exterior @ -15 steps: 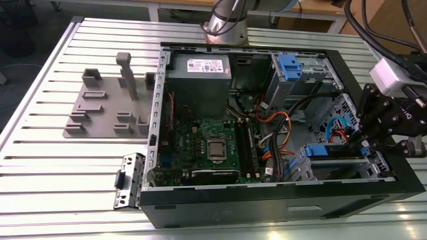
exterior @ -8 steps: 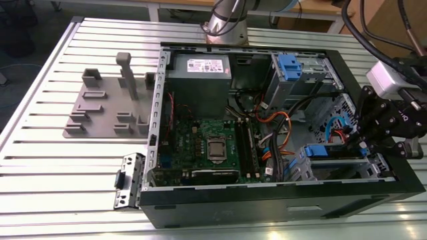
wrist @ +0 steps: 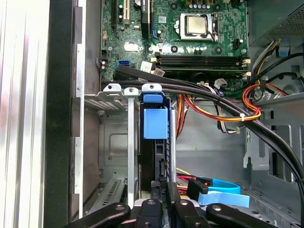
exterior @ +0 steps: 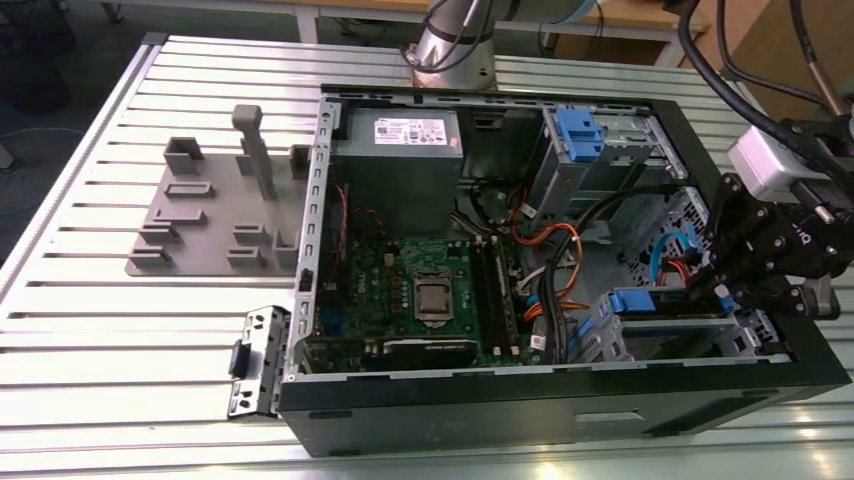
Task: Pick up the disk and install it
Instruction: 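Insert the first disk wire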
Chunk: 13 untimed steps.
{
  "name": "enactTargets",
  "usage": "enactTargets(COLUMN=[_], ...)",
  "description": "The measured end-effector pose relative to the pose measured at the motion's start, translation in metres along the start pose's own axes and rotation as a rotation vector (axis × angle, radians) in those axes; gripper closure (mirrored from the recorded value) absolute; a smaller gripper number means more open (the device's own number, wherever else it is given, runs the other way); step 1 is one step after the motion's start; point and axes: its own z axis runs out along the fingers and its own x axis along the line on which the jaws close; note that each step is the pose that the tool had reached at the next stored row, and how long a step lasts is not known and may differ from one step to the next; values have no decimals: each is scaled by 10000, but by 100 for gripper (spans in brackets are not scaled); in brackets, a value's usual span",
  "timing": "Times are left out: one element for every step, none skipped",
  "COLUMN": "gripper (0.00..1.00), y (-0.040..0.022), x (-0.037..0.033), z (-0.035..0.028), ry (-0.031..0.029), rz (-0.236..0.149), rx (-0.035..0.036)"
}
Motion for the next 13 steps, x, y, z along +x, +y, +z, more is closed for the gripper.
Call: enactTargets(gripper=[84, 84, 84, 82, 82, 76, 76, 76, 76, 76, 76, 76, 76], y=[0, 0, 0, 0, 0, 0, 0, 0, 0, -2, -3, -5, -8], x=[0, 0, -1, 0, 0, 0, 0, 0, -1, -2, -3, -3, -4], z=[1, 1, 7, 9, 8, 3, 1, -1, -15, -35, -56, -76, -96], ry=[-1, -2, -18, -18, -15, -7, -2, -2, 1, -1, -3, -3, -3], rz=[0, 0, -1, -1, 0, 1, 1, 1, 2, 0, 0, 0, -1], rx=[0, 0, -1, -1, -1, 0, 0, 0, 0, 0, 0, 0, 0])
